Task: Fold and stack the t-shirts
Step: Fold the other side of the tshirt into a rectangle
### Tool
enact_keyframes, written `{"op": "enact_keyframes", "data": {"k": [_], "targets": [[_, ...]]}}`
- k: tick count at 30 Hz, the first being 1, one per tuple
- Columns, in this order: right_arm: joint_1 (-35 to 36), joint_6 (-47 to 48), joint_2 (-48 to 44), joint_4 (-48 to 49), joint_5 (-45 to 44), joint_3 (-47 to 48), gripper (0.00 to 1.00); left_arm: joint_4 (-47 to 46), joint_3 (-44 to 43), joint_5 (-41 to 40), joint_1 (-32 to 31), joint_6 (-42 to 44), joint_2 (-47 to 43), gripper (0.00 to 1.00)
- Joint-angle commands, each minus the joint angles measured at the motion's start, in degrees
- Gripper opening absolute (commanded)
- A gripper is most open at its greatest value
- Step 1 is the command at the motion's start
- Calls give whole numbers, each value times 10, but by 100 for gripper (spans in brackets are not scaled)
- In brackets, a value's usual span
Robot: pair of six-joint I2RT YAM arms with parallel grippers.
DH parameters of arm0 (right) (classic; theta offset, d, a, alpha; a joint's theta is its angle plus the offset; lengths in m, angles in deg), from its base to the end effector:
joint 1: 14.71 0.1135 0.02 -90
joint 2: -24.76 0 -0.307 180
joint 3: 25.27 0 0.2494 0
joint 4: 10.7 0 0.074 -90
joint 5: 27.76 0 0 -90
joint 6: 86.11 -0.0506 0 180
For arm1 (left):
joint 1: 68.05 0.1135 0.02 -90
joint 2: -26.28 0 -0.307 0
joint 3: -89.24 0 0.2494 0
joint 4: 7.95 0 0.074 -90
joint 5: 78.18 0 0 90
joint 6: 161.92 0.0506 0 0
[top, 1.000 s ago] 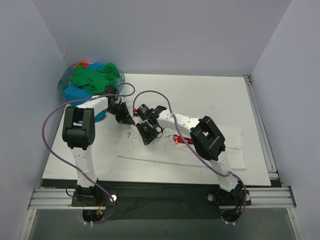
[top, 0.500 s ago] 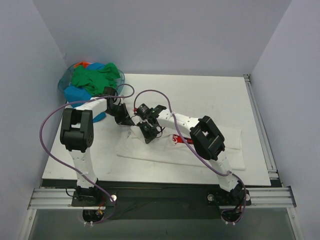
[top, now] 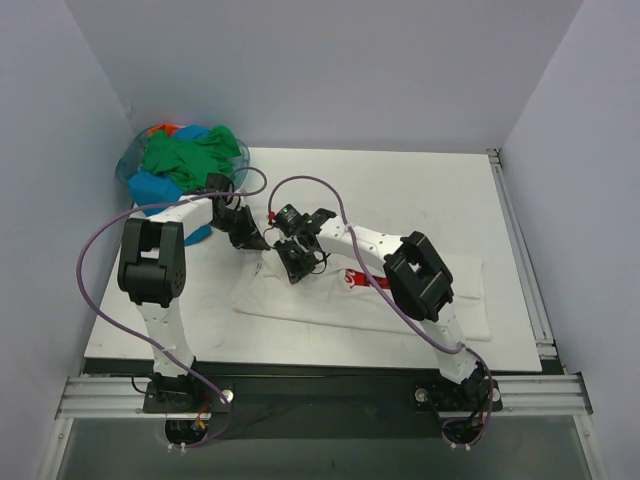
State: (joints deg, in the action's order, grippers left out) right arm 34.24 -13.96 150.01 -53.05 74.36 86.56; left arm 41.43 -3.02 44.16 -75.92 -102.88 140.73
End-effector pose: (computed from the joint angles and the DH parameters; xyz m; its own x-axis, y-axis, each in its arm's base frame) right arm 0.3264 0.3910 0.2042 -0.7666 -0.4240 -0.4822 -0.6092 0.7175 0.3377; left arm 0.4073 -0.0836 0.1880 -0.9516 -0.3072 -0.0100 -0.2406 0.7647 -0.5978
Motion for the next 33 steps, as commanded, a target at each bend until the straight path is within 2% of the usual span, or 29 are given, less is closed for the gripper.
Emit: {"op": "enact_keyframes", "data": {"k": [1, 6, 12, 19, 24, 33], "targets": [[12, 0, -14, 4, -4, 25, 19, -22, -20, -3, 3, -2, -1, 0], [23, -2, -3, 8, -15, 26, 29, -14, -56, -2, 3, 5, 29, 0], [24, -8, 5, 8, -53, 11, 33, 1, -72, 0, 4, 20, 38, 0], [21, -8, 4, 6, -95, 5, 36, 2, -66, 11, 5, 26, 41, 0], [20, -7, 19, -5, -86, 19, 37, 3, -64, 14, 6, 27, 42, 0], [22, -10, 0, -5, -76, -11, 36, 4, -67, 16, 7, 28, 44, 0]]}}
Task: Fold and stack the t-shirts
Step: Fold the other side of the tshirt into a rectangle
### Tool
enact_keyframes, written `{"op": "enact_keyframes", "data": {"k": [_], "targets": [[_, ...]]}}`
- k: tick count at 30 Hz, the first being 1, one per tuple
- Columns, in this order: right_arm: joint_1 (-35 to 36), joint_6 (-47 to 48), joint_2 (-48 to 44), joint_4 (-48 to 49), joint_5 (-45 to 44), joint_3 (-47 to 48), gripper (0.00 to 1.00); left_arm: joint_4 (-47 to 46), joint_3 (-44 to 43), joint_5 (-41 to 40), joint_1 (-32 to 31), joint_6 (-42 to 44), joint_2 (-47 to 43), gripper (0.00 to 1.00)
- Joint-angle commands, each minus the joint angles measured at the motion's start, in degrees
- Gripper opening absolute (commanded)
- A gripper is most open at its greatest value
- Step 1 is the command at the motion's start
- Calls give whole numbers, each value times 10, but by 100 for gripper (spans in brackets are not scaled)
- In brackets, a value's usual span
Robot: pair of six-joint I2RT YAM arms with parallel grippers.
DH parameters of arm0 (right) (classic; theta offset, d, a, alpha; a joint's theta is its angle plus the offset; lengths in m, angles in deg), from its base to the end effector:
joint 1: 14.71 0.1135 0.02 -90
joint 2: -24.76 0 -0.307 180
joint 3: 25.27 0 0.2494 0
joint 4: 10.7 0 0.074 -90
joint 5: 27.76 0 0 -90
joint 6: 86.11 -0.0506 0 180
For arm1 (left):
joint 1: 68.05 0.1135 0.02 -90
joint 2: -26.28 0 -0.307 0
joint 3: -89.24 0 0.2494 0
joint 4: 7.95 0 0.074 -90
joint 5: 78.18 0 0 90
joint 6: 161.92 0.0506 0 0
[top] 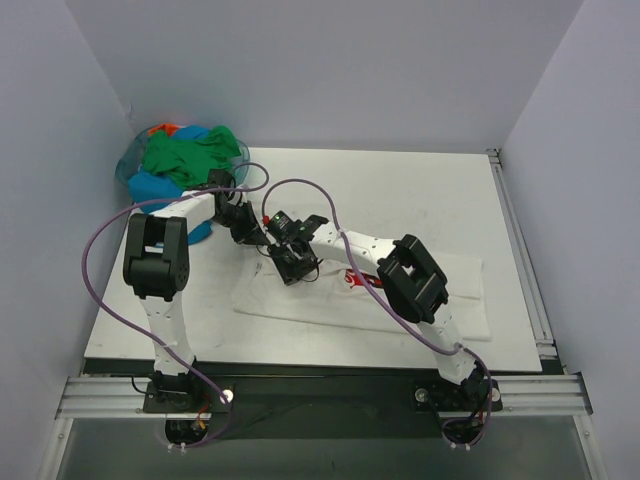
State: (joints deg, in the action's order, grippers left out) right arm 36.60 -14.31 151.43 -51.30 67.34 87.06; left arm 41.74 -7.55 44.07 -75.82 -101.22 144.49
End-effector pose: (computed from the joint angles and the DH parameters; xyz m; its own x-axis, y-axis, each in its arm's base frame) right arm 0.3193 0.4059 0.1961 -0.7389 -0.4249 -0.5230 -0.6091 0.7532 0.2485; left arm 0.4275 -0.0856 0.1824 -0.9573 -0.2871 -0.0353 -0.2098 0.7730 -0.5987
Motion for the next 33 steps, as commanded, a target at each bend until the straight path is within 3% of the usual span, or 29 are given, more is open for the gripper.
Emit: {"op": "enact_keyframes", "data": {"k": [1, 8, 17, 33], "targets": [[-2, -6, -14, -23, -2, -16, 36, 1, -22, 18, 6, 12, 6, 0], [0, -7, -5, -27, -3, -20, 31, 4, -22, 19, 6, 14, 5, 0], [-11, -9, -20, -36, 5, -18, 6, 3, -16, 16, 5, 13, -6, 0], [-81, 2, -91, -95, 134, -23, 3, -23, 79, -8, -10, -28, -116, 0]]}}
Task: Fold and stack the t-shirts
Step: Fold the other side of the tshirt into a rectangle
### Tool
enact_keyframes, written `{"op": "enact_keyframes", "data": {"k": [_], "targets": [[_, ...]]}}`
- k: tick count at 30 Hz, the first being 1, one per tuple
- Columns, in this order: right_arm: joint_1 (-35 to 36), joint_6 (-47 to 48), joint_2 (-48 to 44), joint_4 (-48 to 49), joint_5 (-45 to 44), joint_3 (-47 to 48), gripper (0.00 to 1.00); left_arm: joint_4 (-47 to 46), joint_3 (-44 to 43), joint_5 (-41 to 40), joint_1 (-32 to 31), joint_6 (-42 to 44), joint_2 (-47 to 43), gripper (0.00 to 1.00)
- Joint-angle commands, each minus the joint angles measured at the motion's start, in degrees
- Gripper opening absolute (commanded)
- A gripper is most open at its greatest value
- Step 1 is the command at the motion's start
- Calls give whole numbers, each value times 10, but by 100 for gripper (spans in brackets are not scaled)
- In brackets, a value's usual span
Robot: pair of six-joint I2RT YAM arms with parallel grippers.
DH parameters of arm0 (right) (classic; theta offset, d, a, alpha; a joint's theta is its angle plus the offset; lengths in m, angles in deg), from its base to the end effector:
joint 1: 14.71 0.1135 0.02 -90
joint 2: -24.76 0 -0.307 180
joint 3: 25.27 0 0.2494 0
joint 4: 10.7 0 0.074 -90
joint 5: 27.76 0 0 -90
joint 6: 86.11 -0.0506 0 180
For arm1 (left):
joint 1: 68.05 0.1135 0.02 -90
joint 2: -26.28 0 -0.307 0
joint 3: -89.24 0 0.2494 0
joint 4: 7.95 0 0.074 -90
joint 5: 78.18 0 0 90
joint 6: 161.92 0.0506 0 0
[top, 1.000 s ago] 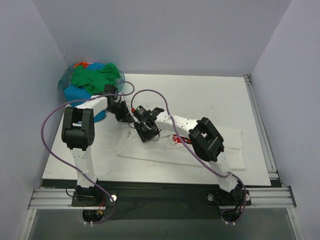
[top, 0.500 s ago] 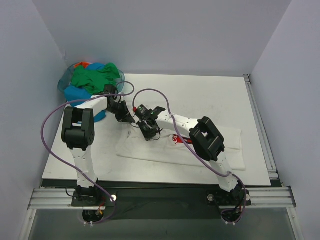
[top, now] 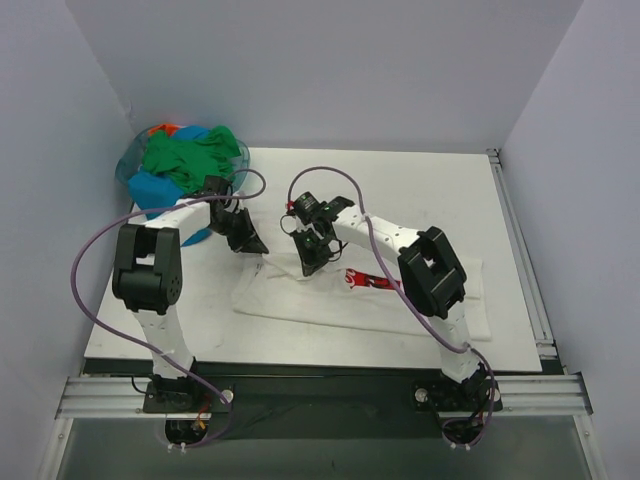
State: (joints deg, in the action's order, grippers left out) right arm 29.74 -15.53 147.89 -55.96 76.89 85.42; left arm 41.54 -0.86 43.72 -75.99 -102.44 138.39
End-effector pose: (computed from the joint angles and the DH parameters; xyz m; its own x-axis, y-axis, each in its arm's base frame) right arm 0.3459 0.3572 0.2129 -0.8264 -0.3601 -0.4329 -0.5293 0.7589 0.3793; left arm 0.3963 -0.0823 0.1935 -0.9530 -0.3024 -0.0188 -0.2329 0.7709 -0.5928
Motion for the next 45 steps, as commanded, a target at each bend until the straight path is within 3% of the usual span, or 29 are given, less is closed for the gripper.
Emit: {"op": "enact_keyframes", "data": {"k": [1, 15, 32, 36, 37, 39, 45], "targets": [[-18, 18, -60, -53, 42, -9, 3, -23, 20, -10, -12, -20, -62, 0], [-37, 85, -83, -121, 148, -47, 4, -6, 122, -123, -91, -96, -191, 0], [-36, 115, -85, -123, 144, -106, 6, 40, 192, -197, -156, -149, -283, 0], [-32, 113, -78, -123, 141, -107, 8, 35, 210, -155, -163, -151, -307, 22], [-31, 114, -76, -123, 141, -107, 9, 35, 208, -147, -164, -148, -314, 33], [-30, 114, -75, -123, 139, -106, 10, 43, 194, -120, -164, -140, -327, 41], [-31, 112, -73, -125, 131, -101, 13, 93, 157, -34, -163, -116, -341, 47]]}}
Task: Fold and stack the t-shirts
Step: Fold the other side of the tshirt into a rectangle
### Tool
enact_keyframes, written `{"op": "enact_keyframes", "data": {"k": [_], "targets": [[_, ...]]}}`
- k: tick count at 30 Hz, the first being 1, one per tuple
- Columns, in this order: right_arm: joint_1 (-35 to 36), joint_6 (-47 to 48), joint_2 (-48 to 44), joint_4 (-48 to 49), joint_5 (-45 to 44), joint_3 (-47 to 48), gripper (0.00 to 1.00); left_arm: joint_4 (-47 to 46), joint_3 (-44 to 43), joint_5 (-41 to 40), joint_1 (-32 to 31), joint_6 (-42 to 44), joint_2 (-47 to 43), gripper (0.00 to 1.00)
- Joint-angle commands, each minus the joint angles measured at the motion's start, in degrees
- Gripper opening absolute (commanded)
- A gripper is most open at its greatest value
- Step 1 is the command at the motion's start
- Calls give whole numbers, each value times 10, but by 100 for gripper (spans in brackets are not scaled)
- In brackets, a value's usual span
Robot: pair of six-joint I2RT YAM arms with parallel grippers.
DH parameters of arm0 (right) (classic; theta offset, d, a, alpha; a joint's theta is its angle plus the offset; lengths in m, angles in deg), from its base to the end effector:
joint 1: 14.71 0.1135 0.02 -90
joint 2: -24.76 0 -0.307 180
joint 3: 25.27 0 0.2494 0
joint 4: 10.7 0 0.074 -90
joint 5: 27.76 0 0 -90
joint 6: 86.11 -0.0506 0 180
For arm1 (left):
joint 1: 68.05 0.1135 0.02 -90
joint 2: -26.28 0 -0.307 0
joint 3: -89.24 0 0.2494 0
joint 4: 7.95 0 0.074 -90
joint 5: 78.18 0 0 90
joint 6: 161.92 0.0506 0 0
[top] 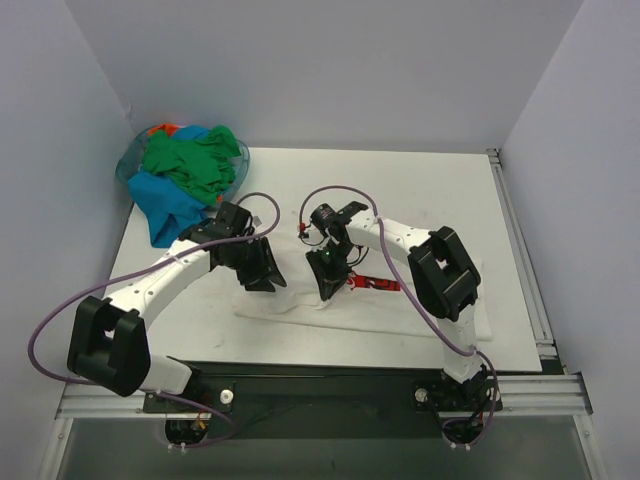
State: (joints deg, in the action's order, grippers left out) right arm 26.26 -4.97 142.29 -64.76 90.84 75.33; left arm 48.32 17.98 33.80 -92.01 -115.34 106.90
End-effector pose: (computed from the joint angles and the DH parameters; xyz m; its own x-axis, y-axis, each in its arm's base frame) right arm 0.3156 0.3062 0.2011 -0.8122 -0.5262 -0.2521 -0.5752 0.6495 0.4974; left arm 0.2353 -0.1253 0.2657 -0.9605 -0.2707 -0.0654 -0.1961 0.8242 -0.5312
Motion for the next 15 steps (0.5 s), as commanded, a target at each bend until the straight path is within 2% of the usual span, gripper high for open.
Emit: {"op": "enact_keyframes", "data": {"k": [1, 7, 10, 15], "targets": [[3, 7, -16, -42, -10, 0, 13, 17, -30, 73, -3, 4, -31, 47], [2, 12, -28, -48, -21, -14, 14, 23, -55, 61, 15, 8, -37, 48], [2, 13, -27, -49, -18, -17, 15, -44, -37, 76, 31, 0, -4, 47], [2, 12, -25, -53, -20, -14, 15, -117, -43, 55, 31, -11, 87, 47]]}}
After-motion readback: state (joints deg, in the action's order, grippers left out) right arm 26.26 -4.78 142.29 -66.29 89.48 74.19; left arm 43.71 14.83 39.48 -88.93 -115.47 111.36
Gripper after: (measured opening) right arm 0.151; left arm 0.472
